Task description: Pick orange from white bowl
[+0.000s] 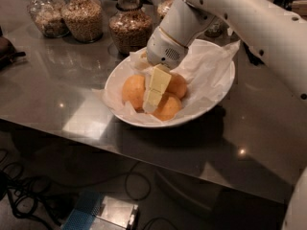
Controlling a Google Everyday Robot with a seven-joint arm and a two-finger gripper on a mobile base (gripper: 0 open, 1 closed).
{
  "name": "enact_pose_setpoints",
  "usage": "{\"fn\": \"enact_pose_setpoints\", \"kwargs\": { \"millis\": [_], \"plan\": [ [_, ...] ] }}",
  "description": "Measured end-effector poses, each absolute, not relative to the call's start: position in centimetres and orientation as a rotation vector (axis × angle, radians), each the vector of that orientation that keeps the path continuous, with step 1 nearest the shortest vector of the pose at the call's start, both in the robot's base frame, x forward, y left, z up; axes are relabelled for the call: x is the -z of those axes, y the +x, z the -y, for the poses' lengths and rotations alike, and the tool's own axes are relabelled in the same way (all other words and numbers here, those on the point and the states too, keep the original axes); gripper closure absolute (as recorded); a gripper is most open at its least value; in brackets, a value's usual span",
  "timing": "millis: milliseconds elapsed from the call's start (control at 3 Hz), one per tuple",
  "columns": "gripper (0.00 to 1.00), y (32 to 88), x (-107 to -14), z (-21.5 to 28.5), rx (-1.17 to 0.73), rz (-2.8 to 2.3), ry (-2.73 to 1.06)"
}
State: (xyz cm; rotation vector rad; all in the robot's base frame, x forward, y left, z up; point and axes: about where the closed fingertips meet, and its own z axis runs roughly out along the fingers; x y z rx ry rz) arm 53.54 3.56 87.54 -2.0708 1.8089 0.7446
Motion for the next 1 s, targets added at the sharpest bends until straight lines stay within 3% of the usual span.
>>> {"fn": "enact_pose_setpoints", "kwargs": {
  "millis": [333,1000],
  "plan": [
    [0.07,54.8,-88.1,-3.8,-0.713,-1.823,-2.039],
    [0.10,56.0,-87.7,-3.5,-0.714,-1.857,-1.978]
  ]
}}
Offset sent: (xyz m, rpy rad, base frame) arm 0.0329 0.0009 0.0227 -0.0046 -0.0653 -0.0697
